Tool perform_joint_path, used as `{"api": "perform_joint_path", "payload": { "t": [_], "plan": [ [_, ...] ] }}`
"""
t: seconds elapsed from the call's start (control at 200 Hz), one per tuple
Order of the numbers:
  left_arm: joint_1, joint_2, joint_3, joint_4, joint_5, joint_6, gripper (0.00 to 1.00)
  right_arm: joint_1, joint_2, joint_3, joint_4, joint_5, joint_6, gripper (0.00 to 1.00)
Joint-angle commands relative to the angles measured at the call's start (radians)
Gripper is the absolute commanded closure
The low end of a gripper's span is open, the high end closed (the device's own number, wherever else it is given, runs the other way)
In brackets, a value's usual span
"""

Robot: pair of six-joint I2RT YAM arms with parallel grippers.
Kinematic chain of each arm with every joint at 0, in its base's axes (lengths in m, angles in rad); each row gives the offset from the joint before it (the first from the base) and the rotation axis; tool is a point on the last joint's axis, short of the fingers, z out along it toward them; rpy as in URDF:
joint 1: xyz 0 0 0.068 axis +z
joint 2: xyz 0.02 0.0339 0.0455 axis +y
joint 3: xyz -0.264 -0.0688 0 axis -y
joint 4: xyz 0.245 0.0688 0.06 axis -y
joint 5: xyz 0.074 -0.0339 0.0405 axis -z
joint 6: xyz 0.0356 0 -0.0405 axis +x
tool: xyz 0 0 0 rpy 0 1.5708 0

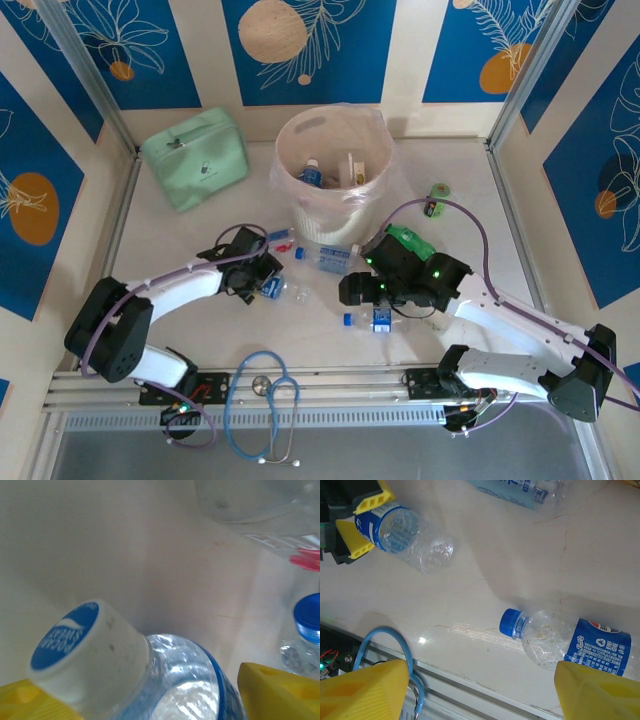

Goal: Put the plastic bottles in the bin

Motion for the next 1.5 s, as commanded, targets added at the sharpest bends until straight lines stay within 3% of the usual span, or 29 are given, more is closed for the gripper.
{"api": "perform_joint_path", "payload": {
  "t": [0.0,0.52,0.925,1.131,1.281,1.496],
  "plan": [
    [-0.015,0.029,0.028,0.01,-0.012,-0.022,0.24,0.006,-0.02,0.021,-0.009,0.019,0.014,0.23],
    [-0.023,-0.011,-0.027,0.022,0.002,-0.019,0.43,0.004,-0.031,0.039,-0.014,0.026,0.014,0.23],
    [-0.02,-0.175,-0.049,0.087,0.03,-0.026,0.45,0.004,-0.044,0.069,-0.004,0.009,-0.007,0.23],
    [-0.015,-0.278,-0.035,0.023,0.032,-0.001,0.46,0.0,-0.039,0.07,0.093,-0.124,-0.03,0.23],
    [-0.015,-0.373,0.002,-0.003,0.064,0.037,0.46,0.003,-0.016,0.093,0.165,-0.244,-0.043,0.18],
    [-0.015,-0.464,0.103,-0.041,0.105,0.109,0.46,0.015,0.036,0.159,0.199,-0.247,-0.049,0.12]
  ]
}}
